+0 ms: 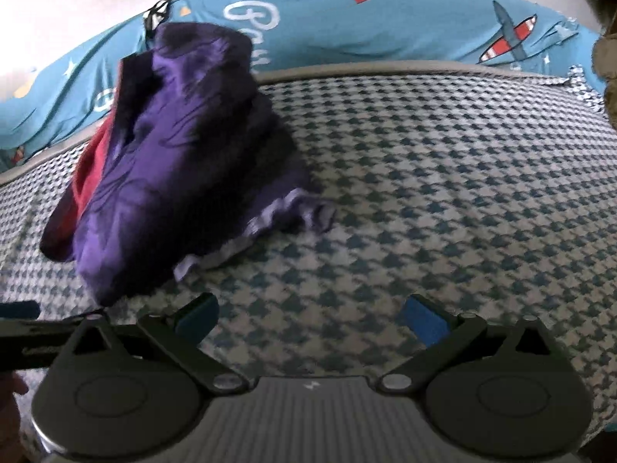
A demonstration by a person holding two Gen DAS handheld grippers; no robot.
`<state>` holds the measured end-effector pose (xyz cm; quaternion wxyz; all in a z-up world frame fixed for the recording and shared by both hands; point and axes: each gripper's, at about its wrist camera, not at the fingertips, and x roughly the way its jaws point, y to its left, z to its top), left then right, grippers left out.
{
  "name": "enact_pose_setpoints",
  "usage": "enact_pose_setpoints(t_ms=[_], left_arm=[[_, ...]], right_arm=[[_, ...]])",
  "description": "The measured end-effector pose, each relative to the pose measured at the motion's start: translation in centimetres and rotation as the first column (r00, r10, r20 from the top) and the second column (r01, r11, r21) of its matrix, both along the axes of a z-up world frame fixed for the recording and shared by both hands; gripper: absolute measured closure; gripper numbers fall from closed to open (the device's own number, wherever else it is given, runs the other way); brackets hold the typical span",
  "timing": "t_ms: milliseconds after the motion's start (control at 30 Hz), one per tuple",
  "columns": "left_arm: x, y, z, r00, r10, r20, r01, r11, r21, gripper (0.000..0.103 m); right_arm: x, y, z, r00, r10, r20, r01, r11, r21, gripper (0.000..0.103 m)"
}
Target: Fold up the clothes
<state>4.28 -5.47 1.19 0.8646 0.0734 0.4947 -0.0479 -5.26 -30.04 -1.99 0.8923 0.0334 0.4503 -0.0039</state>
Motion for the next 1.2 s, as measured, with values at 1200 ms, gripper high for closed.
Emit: enact_pose_setpoints(t_ms=[1200], left_arm=[[-0.6,-0.7,0.2,0.999,0.041,0.001,-0.041,0.999,-0.008,0.0]], right_arm=[[-0.4,2.2,-1.1,0.996,0.073,-0.052,-0.076,0.996,-0.054,0.0]])
